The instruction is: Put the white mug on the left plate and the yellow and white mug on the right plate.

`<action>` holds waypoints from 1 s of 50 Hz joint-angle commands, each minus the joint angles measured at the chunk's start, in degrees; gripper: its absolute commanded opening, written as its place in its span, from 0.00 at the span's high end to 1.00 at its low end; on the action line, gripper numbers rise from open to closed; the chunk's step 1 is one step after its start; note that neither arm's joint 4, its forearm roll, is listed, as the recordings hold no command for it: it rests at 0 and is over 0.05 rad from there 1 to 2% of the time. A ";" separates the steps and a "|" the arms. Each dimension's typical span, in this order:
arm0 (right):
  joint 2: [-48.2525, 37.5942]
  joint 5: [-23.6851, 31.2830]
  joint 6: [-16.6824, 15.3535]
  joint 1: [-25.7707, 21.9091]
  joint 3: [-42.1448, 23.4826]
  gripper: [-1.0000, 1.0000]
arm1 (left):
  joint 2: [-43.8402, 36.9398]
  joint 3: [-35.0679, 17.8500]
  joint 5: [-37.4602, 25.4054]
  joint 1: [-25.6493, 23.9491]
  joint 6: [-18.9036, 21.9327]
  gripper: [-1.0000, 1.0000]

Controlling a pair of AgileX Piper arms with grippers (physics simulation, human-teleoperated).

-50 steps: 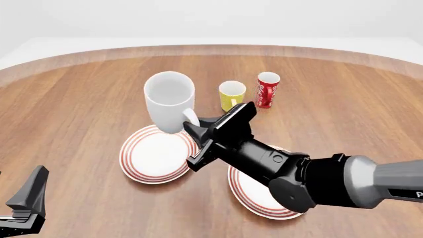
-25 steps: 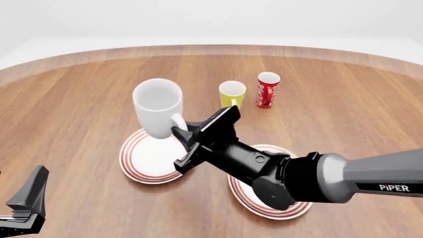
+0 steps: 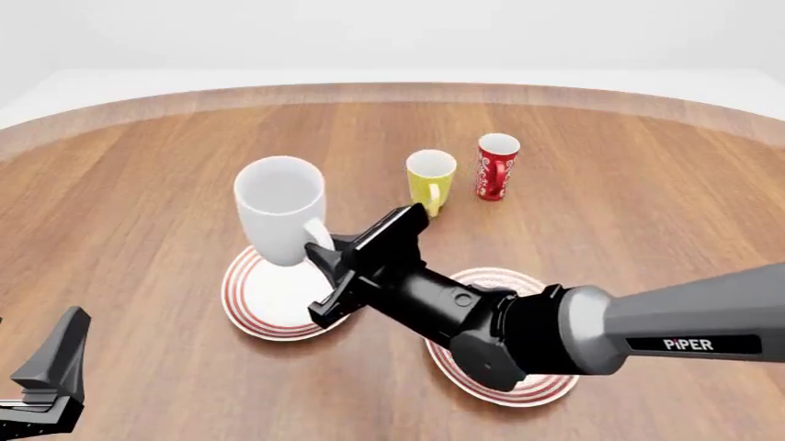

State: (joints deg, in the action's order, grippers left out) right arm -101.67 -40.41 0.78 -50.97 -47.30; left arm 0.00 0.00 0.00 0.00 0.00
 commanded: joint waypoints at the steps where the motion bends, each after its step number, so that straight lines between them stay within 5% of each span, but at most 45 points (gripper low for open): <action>1: -1.27 -0.70 1.30 -0.54 -0.62 1.00 | 0.00 0.00 0.00 0.00 0.00 0.00; 50: -9.28 -1.13 3.98 1.19 -3.96 1.00 | 0.00 0.00 0.00 0.00 0.00 0.00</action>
State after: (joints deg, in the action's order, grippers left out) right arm -109.65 -41.71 4.13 -50.19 -50.29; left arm 0.00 0.00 0.00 0.00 0.00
